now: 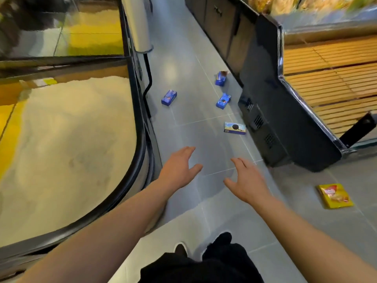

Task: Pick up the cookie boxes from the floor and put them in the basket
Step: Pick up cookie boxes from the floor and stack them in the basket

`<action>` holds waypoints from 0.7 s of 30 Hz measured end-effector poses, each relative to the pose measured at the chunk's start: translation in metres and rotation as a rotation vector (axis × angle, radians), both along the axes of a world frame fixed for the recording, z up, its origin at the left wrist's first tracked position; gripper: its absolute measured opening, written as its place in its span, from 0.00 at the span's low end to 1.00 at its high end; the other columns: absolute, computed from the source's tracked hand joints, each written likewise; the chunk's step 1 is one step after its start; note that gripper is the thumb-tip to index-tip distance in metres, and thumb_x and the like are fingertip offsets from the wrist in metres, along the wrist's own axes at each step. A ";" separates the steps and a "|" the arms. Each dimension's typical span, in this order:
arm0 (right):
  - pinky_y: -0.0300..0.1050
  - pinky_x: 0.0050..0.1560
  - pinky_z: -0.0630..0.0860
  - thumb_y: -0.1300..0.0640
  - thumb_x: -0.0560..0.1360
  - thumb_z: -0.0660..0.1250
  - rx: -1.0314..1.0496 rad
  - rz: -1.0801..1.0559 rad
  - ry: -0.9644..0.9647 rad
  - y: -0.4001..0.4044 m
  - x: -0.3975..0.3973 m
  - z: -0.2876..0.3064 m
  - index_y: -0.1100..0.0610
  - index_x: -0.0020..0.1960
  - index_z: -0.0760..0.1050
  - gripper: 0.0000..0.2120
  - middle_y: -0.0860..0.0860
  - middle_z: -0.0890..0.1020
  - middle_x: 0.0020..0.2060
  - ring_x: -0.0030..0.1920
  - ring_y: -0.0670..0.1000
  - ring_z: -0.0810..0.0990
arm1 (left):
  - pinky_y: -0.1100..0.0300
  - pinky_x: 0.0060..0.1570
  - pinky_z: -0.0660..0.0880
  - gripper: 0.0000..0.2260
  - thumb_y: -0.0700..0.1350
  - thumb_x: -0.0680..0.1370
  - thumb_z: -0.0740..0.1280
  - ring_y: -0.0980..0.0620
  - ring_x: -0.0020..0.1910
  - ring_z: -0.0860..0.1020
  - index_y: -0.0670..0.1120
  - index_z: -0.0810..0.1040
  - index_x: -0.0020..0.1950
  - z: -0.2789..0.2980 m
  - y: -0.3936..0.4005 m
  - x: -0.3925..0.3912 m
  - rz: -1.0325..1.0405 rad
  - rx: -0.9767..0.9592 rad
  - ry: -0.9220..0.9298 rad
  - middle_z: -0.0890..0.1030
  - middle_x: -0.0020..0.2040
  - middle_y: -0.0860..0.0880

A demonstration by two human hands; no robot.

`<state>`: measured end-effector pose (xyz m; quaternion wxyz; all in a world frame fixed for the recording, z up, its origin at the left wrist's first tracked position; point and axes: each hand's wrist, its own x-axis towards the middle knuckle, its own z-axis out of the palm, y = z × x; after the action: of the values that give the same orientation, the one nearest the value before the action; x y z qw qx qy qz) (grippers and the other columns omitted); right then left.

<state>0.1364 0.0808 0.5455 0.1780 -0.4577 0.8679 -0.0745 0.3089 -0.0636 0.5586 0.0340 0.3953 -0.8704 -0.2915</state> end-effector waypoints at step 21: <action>0.51 0.68 0.67 0.39 0.68 0.64 0.038 -0.038 -0.130 -0.240 -0.383 -0.027 0.56 0.72 0.67 0.37 0.54 0.73 0.68 0.68 0.57 0.70 | 0.57 0.72 0.57 0.29 0.54 0.78 0.64 0.48 0.74 0.62 0.46 0.60 0.76 -0.043 -0.218 -0.331 0.209 0.108 0.003 0.64 0.76 0.47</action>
<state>-0.2467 -0.1592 0.5185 0.2410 -0.4320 0.8643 -0.0911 -0.0217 -0.2812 0.5157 0.0439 0.4846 -0.8075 -0.3334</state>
